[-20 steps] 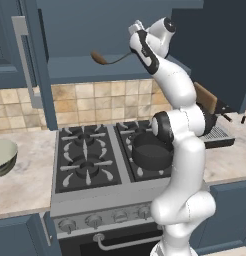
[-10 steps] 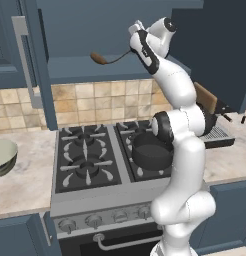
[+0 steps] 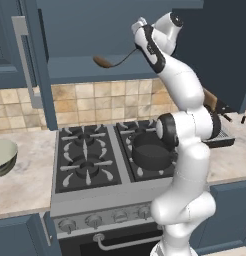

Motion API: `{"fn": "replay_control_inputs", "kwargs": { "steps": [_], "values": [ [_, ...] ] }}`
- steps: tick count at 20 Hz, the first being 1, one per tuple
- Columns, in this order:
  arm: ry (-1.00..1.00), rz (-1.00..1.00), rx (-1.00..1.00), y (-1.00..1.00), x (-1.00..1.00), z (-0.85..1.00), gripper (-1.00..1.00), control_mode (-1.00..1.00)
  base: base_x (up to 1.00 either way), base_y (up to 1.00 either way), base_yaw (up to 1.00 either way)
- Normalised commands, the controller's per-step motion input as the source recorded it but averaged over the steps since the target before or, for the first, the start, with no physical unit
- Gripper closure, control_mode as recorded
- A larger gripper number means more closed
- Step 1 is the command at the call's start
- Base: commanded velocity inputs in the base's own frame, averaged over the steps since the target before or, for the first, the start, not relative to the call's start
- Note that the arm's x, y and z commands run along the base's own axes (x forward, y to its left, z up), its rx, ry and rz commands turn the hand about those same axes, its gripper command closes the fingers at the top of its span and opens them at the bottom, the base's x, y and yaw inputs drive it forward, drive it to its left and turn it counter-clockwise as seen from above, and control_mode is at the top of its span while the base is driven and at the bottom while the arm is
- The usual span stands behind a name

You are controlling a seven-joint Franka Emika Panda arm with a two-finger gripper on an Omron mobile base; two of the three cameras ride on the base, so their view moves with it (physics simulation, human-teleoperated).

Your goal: Open the cabinet and move the ladle to the pot. Then close the cabinet.

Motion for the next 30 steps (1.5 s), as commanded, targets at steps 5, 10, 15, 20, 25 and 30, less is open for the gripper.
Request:
{"fn": "replay_control_inputs", "kwargs": {
  "steps": [5,10,15,20,25,30],
  "values": [
    [-0.1,0.0,0.0,0.03,-0.95,-0.23,1.0,-1.0,0.0,0.0,0.0],
    [-0.16,-0.01,0.0,0.15,-1.0,-0.3,1.0,-1.0,0.0,0.0,0.0],
    [-0.19,-0.03,0.0,0.28,-1.0,-0.24,1.0,-1.0,0.0,0.0,0.0],
    [-0.15,-0.07,0.0,0.19,-1.0,0.01,1.0,-1.0,0.0,0.0,0.0],
    [-0.04,-0.09,0.0,0.04,-1.0,0.07,1.0,-1.0,0.0,0.0,0.0],
    [0.0,-0.12,0.0,0.0,-0.75,0.0,1.0,-1.0,0.0,0.0,0.0]
  ]
}}
